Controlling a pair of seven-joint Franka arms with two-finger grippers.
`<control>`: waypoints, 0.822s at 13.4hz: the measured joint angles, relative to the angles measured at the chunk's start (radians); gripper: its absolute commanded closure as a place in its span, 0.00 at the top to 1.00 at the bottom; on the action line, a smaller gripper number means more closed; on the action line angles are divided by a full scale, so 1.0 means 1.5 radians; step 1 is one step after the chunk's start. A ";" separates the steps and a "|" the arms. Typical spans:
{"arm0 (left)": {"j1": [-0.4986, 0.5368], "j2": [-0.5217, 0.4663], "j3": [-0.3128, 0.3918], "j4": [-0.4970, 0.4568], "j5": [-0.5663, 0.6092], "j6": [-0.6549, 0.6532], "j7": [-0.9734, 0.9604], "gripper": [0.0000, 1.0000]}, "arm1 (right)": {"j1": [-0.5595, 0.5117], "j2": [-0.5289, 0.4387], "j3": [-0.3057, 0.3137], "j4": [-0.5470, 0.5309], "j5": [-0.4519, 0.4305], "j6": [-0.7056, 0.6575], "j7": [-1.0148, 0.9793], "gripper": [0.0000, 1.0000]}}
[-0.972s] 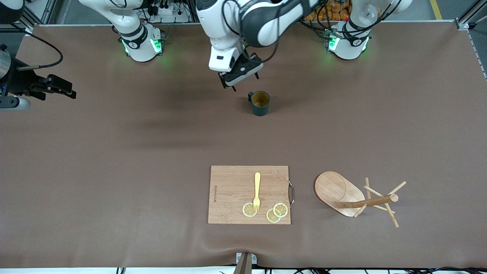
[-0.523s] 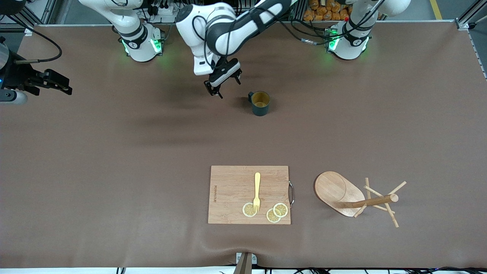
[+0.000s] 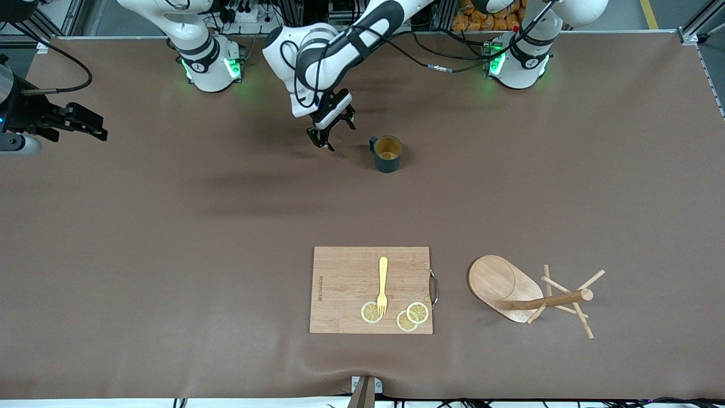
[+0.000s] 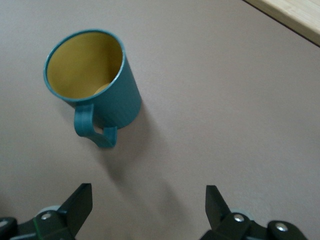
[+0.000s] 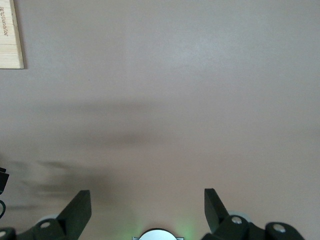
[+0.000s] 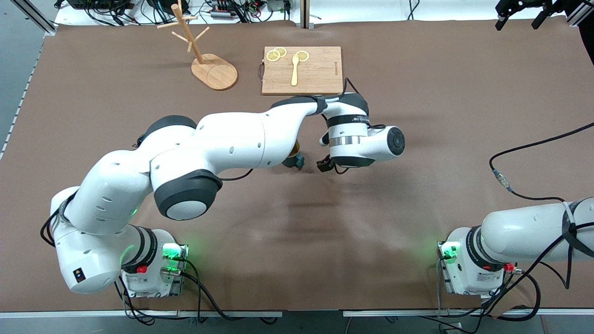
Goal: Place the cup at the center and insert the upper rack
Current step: 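Lower the left gripper over the teal mug's handle, then close the left gripper on the mug handle and lift the mug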
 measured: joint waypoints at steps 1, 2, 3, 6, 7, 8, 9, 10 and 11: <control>-0.003 0.005 0.000 0.000 0.002 -0.012 -0.006 1.00 | 0.000 0.000 0.000 0.000 0.000 0.000 0.000 1.00; -0.007 0.009 0.000 0.000 0.003 -0.028 -0.009 1.00 | 0.000 0.000 0.001 0.000 0.000 -0.001 0.000 1.00; -0.011 0.013 0.001 0.000 0.003 -0.043 -0.013 1.00 | 0.000 0.000 0.001 0.000 0.000 -0.001 0.000 1.00; -0.019 0.016 0.001 -0.001 0.004 -0.101 -0.018 1.00 | 0.000 0.000 0.001 -0.001 0.000 -0.001 0.000 1.00; -0.022 0.016 0.001 -0.003 0.005 -0.110 -0.030 1.00 | 0.000 0.000 0.001 -0.001 0.000 -0.001 0.000 1.00; -0.024 0.016 0.001 -0.004 0.011 -0.113 -0.044 1.00 | 0.000 0.000 0.001 -0.001 0.001 -0.001 0.000 1.00; -0.025 0.017 0.001 -0.006 0.023 -0.116 -0.061 1.00 | 0.000 0.000 0.002 -0.001 0.001 -0.001 0.000 1.00; -0.027 0.022 0.001 -0.008 0.038 -0.117 -0.081 1.00 | 0.001 0.000 0.003 -0.001 0.002 -0.001 0.001 1.00; -0.029 0.030 0.001 -0.009 0.056 -0.118 -0.098 1.00 | 0.001 0.000 0.003 -0.001 0.002 -0.001 0.001 1.00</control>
